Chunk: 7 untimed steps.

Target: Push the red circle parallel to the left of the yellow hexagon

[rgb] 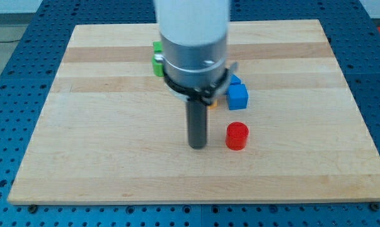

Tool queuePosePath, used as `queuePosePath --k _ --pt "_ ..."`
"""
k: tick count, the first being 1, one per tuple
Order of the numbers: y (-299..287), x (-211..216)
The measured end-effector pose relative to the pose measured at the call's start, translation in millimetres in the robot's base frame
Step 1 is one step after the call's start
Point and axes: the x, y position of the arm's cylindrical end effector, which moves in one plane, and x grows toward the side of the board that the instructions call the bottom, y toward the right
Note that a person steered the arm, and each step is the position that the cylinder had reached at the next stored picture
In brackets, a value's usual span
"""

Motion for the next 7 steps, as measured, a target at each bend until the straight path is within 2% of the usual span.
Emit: queuePosePath --k 1,2,3,5,7 --pt "39 20" --pt "88 6" --pt "92 -13" --pt "2 -14" --pt "-53 -18"
